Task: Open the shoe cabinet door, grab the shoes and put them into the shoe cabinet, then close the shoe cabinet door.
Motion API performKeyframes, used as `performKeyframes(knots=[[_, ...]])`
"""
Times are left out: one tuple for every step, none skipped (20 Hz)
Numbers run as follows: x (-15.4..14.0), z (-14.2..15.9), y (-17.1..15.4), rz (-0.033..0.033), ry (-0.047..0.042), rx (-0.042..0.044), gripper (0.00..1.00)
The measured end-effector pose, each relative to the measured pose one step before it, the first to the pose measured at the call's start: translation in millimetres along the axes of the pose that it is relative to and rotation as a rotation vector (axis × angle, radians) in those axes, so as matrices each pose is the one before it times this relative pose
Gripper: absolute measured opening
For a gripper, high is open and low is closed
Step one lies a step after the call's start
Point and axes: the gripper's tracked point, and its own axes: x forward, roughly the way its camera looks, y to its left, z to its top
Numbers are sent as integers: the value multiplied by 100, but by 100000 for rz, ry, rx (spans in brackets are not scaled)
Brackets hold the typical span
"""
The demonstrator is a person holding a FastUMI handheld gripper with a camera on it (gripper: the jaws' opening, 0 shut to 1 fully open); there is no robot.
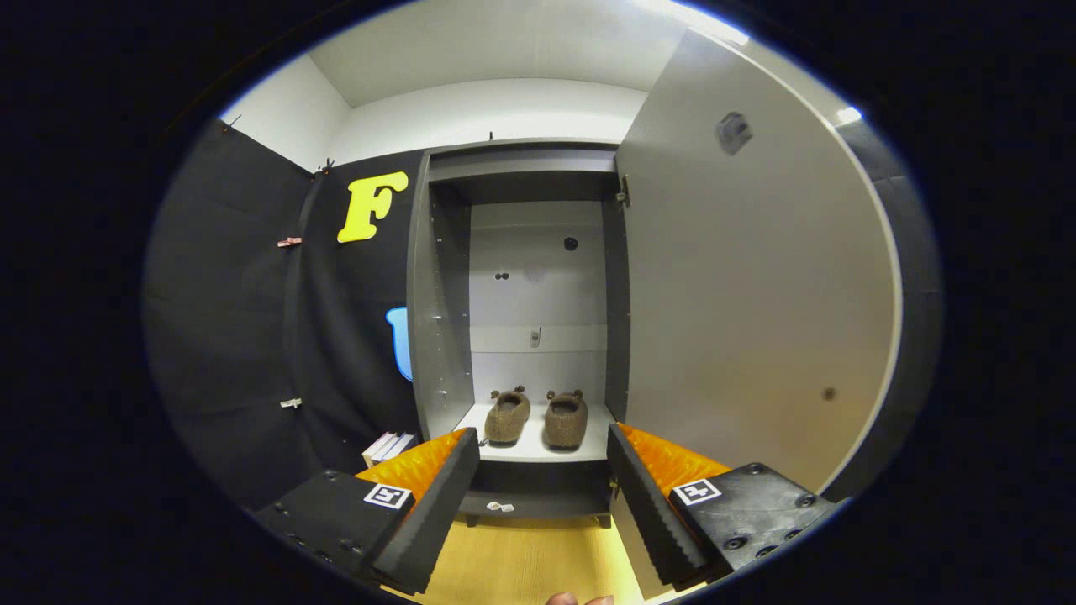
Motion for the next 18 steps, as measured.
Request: performKeyframes(knots=[[-1242,262,-284,1153,-57,568,97],[-1253,0,-568,1009,728,-64,97],[-1384,-385,-841,768,1555,-3,97],[-1259,-171,-1076,-375,1145,859,97],[-1168,102,-1257,-662,969,1015,97],[-1166,-17,-1434,-1658,284,952,97],[-1065,30,-1591,-2115,24,398,97],[-842,-100,-1863,-2995,462,-621,97],[-660,-6,-1972,-3291,203,-897,97],[-427,44,-1829,-3162,513,-597,97],[-306,200,-1945,-3268,12,-19,97],[81,327,-1549,-2462,112,856,97],[403,253,-1475,-2235,-26,174,97],[666,239,-1522,-1868,125,-439,97],[713,26,-1237,-1406,81,-692,98],[979,261,-961,-1176,25,-138,98],[1110,190,-645,-532,-188,681,98],[951,49,-549,-824,628,484,98]])
